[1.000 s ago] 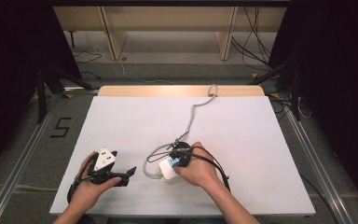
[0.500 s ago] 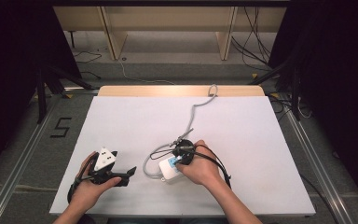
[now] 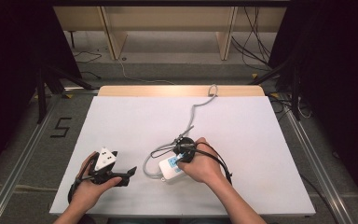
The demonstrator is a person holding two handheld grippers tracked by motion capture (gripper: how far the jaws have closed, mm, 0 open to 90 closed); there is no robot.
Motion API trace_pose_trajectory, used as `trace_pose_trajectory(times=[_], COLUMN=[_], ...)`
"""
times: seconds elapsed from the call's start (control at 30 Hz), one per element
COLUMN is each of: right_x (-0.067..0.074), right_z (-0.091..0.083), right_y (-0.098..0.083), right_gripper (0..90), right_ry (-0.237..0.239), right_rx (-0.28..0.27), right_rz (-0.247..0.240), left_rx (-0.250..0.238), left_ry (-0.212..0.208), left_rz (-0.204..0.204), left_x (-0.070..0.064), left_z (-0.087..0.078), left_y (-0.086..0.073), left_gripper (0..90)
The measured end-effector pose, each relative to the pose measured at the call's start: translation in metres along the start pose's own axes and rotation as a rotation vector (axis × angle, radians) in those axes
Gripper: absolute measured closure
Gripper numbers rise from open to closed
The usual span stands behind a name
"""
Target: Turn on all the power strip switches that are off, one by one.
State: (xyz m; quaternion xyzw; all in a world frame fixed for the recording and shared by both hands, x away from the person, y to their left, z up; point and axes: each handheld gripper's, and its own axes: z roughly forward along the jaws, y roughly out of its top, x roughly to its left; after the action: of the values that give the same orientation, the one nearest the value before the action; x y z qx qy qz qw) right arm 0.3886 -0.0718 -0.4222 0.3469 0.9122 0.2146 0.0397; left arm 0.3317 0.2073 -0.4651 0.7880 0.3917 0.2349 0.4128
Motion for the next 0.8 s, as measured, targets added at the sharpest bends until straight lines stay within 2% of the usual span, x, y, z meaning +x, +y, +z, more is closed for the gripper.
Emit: trace_pose_trajectory(times=[0.8], right_x=[-0.0076], right_z=[-0.0078], right_y=[-0.0051], right_gripper=[90.0], right_ry=[-0.009], right_rx=[0.014], right_rz=[0.018], left_rx=[0.005], left_ry=[-0.002], left_rz=[0.001], left_x=[-0.0005], left_z=[0.0009], left_y=[-0.0001], left_gripper=[9.2])
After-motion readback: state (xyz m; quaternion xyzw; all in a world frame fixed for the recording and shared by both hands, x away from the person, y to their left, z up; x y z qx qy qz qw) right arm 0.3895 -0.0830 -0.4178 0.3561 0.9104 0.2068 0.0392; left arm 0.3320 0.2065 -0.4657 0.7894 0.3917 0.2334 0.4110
